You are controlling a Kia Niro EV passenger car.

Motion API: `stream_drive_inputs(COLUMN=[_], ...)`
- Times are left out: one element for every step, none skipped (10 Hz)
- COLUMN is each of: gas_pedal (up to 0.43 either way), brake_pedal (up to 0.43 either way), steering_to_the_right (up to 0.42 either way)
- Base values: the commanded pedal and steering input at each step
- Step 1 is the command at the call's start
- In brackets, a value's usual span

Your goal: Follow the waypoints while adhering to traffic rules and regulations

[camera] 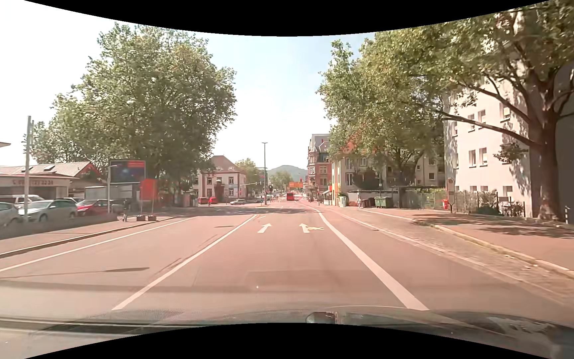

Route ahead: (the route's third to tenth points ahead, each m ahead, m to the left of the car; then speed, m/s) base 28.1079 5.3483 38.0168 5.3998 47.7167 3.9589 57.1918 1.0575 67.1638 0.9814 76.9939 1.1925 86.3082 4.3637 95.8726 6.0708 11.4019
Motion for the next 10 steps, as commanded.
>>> stream_drive_inputs(gas_pedal=[0.0, 0.0, 0.0, 0.0, 0.0, 0.0, 0.0, 0.0, 0.0, 0.0], brake_pedal=[0.067, 0.091, 0.116, 0.134, 0.146, 0.152, 0.165, 0.171, 0.177, 0.183], steering_to_the_right=[0.014, 0.014, 0.014, 0.014, 0.014, 0.013, 0.013, 0.012, 0.01, 0.008])
